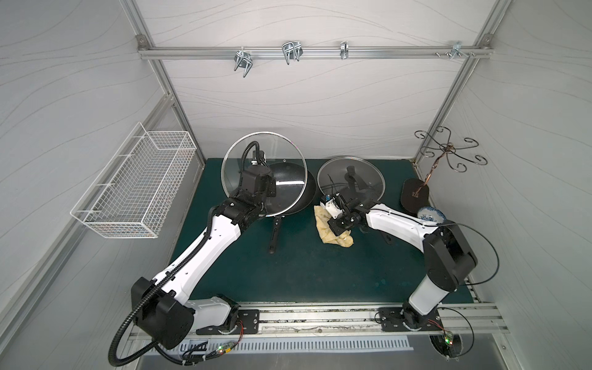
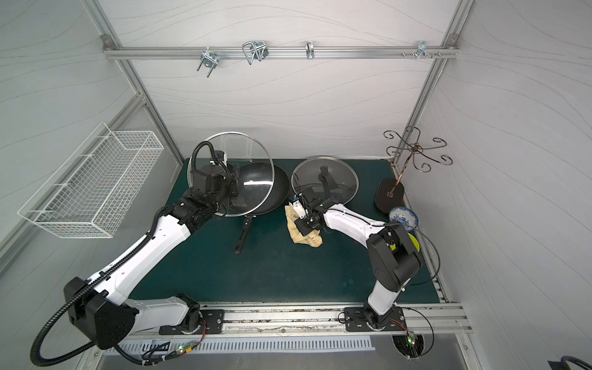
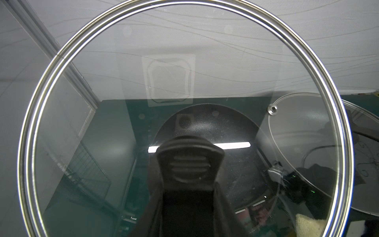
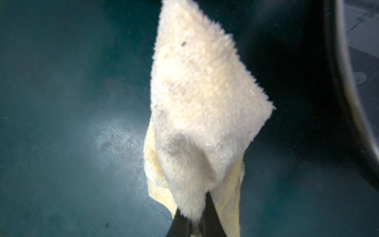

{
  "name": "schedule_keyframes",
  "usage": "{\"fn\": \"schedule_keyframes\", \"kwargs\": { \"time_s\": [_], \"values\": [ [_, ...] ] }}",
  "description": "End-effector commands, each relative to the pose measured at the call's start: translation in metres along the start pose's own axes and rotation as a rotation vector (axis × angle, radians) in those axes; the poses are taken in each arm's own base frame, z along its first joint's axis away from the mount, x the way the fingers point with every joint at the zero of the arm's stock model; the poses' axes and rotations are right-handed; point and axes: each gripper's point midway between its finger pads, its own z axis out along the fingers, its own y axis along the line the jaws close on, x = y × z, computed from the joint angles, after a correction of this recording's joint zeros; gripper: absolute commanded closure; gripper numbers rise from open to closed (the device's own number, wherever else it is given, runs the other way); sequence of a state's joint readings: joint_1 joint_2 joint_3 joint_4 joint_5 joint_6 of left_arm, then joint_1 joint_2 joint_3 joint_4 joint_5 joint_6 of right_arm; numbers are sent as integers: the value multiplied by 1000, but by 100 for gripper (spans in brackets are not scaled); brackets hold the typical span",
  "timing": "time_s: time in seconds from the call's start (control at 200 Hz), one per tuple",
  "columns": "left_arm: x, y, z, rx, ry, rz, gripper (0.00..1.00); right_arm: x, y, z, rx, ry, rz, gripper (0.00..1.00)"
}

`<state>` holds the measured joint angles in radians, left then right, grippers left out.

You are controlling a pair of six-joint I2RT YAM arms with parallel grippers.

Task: Wipe the pot lid with a cloth
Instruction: Place the cleaning item at the center of the board.

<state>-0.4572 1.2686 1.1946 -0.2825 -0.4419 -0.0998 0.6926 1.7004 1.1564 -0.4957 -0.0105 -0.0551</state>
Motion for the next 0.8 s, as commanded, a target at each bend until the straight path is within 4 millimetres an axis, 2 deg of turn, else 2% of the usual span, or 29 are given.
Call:
{"fn": "schedule_keyframes", "kwargs": {
  "time_s": [0.0,0.065,0.15,0.19,0.33,0.505,0.545,0.795],
  "values": [
    [-81,0,-25,37,-255,-78,100,6,6,9,-35,39,18,97],
    [-80,-1,-24,42,-249,-68,100,9,3,11,-31,49,38,86],
    [-79,-4,-22,60,-249,-72,100,6,-5,4,-11,25,69,62],
    [-78,-5,-20,65,-243,-70,100,5,-10,-1,-7,6,92,54],
    [-72,-8,-11,75,-203,-89,100,-3,-20,-27,-1,-77,139,32],
    [-60,-12,7,85,-134,-93,100,-17,-17,-64,-23,-212,130,4],
    [-57,-14,12,87,-115,-88,100,-21,-17,-73,-26,-243,123,1],
    [-43,-24,40,102,15,-25,100,-46,-21,-124,-13,-408,97,1]
  ]
}}
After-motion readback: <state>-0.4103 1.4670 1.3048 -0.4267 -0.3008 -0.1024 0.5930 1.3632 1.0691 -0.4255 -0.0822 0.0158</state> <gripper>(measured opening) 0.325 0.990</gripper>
